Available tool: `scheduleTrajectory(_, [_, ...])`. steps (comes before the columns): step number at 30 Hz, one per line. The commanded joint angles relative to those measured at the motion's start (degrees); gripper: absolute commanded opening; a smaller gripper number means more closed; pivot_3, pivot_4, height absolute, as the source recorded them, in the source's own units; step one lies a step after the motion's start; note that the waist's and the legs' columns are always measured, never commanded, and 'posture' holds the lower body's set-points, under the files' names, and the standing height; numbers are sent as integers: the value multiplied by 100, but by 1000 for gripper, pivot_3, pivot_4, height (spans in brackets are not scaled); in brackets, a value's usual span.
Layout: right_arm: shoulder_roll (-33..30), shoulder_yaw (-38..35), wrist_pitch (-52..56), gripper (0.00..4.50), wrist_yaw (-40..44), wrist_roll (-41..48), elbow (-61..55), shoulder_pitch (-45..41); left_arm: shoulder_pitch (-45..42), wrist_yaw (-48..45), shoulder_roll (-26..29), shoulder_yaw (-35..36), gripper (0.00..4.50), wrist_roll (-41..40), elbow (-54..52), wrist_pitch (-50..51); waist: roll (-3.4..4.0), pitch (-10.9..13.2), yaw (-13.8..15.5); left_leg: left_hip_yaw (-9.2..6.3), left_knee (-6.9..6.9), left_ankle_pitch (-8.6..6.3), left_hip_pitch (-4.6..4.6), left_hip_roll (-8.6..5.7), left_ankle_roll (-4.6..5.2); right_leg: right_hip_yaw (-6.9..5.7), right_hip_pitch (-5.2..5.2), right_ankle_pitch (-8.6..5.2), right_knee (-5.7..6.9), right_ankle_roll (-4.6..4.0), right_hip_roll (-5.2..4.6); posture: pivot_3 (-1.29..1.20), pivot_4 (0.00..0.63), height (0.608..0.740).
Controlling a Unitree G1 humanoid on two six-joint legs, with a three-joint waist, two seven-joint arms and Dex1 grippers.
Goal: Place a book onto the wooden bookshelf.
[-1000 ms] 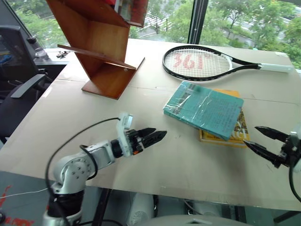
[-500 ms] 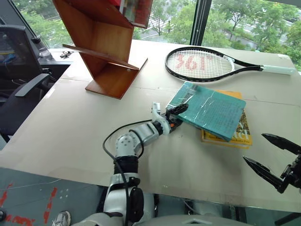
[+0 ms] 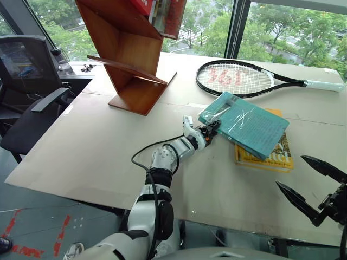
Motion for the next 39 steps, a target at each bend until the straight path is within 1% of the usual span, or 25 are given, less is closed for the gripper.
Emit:
scheduleTrajectory(1, [7, 126, -176, 4500, -141, -127, -96, -66, 49, -355, -135, 179, 59, 57, 195, 130, 0, 0, 1, -1, -1, 1, -1, 0, 2, -1, 1, 0, -2, 0, -1, 0, 150, 739])
scheduleTrajectory(2, [7, 177, -189, 4500, -167, -160, -100, -76, 110, -409, -47, 236, 59, 19, 67, 234, -1, 2, -3, -1, -1, 7, -4, 0, 12, -2, 0, 0, -5, 0, -2, 0, 150, 739])
scheduleTrajectory(4, [13, 258, -230, 4500, -213, -189, -88, -106, 384, -735, 308, 178, 59, -34, -617, 638, -6, 5, -32, -2, -4, 11, -9, -1, 19, -4, -1, 0, -11, 0, -7, 0, 150, 739])
scheduleTrajectory(5, [7, 286, -249, 4500, -216, -196, -62, -124, 517, -768, 487, 270, 59, -181, -949, 858, -5, 7, -57, 1, -13, 12, -13, -1, 21, 0, -7, 0, -13, 0, -13, 0, 150, 739])
scheduleTrajectory(6, [4, 315, -267, 4500, -218, -211, -40, -139, 646, -837, 661, 321, 59, -252, -1234, 1013, -8, 10, -130, 2, -18, 13, -15, 0, 22, 2, -12, -1, -13, 0, -21, 0, 150, 739])
scheduleTrajectory(8, [-26, 392, -308, 4500, -199, -247, 74, -234, 991, -1222, 1222, 319, 59, -194, -1916, 1147, -27, 22, -217, -1, -34, 15, -33, 7, 22, 12, -37, -1, -12, -2, -17, 0, 150, 739])
scheduleTrajectory(10, [-83, 508, -342, 4500, -186, -276, 229, -418, 1228, -1619, 1857, 331, 59, 4, -2389, 1065, -35, 32, -329, -17, -37, 14, -39, 16, 19, 21, -46, -3, -12, -9, 6, 0, 150, 739])
scheduleTrajectory(12, [-146, 625, -354, 4500, -171, -291, 371, -626, 1286, -2100, 2418, 247, 59, 204, -2862, 854, -32, 48, -308, -22, -44, 12, -37, 24, 14, 21, -49, -6, -10, -15, 16, 0, 150, 739])
scheduleTrajectory(15, [-302, 759, -339, 4500, -109, -264, 626, -1013, 959, -2690, 3239, 193, 59, 221, -3488, 861, -40, 92, -215, -34, -42, 23, -47, 21, -3, 6, -52, -7, -9, -19, 8, 0, 150, 739])
scheduleTrajectory(16, [-357, 784, -336, 4500, -82, -243, 713, -1138, 906, -2993, 3560, 33, 59, 402, -3744, 766, -38, 104, -150, -38, -36, 23, -52, 18, -4, 3, -59, -7, -9, -20, 2, 0, 150, 739])
scheduleTrajectory(18, [-498, 817, -333, 4500, 4, -194, 946, -1457, 759, -3599, 4258, -280, 59, 804, -4322, 508, -40, 110, -124, -37, -32, 23, -62, 1, -3, 3, -60, -6, -12, -19, -24, 0, 150, 739])
scheduleTrajectory(20, [-605, 853, -339, 4500, 69, -173, 1144, -1707, 654, -3940, 4727, -506, 59, 1245, -4741, 100, -38, 116, -131, -37, -31, 20, -76, -10, -6, 4, -66, -6, -20, -19, -38, 0, 150, 739])
scheduleTrajectory(24, [-765, 913, -328, 4500, 178, -129, 1465, -2122, 208, -4100, 5299, -840, 59, 2435, -5416, -1131, -33, 137, -131, -36, -35, 22, -88, -18, 0, 6, -63, -5, -35, -18, -57, 0, 150, 739])
scheduleTrajectory(26, [-810, 967, -338, 4500, 230, -134, 1571, -2277, -58, -4112, 5562, -1091, 59, 3323, -5535, -1979, -32, 139, -136, -37, -42, 24, -88, -16, 0, 4, -61, -5, -37, -17, -51, 0, 150, 739])
scheduleTrajectory(28, [-868, 1002, -347, 4500, 305, -108, 1730, -2479, -502, -4149, 5942, -1257, 59, 4158, -5493, -2766, -30, 148, -138, -37, -46, 26, -88, -12, -5, 4, -62, -5, -40, -17, -34, 0, 150, 739])
scheduleTrajectory(29, [-893, 1009, -350, 4500, 342, -94, 1808, -2563, -669, -4164, 6123, -1349, 59, 4568, -5431, -3161, -31, 159, -141, -37, -46, 27, -89, -10, -6, 2, -63, -5, -40, -16, -22, 0, 150, 739])
scheduleTrajectory(30, [-931, 1066, -364, 4500, 377, -116, 1917, -2707, -916, -4246, 6357, -1407, 59, 4896, -5270, -3494, -30, 161, -146, -34, -46, 27, -90, -8, -6, -3, -67, -5, -39, -15, 13, 0, 150, 739])
scheduleTrajectory(32, [-990, 1215, -380, 4500, 414, -165, 2078, -3001, -1292, -4562, 6749, -1474, 59, 5235, -4892, -3921, -31, 172, -176, -25, -44, 23, -87, -6, 1, 1, -68, -2, -37, -6, 26, 0, 150, 739])
scheduleTrajectory(35, [-1003, 1386, -338, 4500, 382, -175, 2194, -3373, -1545, -5119, 7219, -1533, 59, 5442, -4334, -4368, -23, 174, -173, -13, -41, 21, -80, -8, 5, 9, -72, -1, -26, 19, 31, 0, 150, 739])
scheduleTrajectory(37, [-1018, 1461, -302, 4500, 395, -131, 2233, -3564, -1768, -5643, 7664, -1638, 59, 5663, -3875, -4681, -21, 179, -163, -14, -36, 22, -83, -8, 4, 9, -82, -8, -5, 30, 34, 0, 150, 739])
scheduleTrajectory(39, [-1030, 1518, -271, 4500, 413, -116, 2244, -3664, -1993, -6159, 8023, -1747, 59, 5799, -3423, -4832, -37, 192, -160, -14, -29, 23, -92, -7, 3, 10, -94, -8, 4, 31, 47, 0, 150, 739])
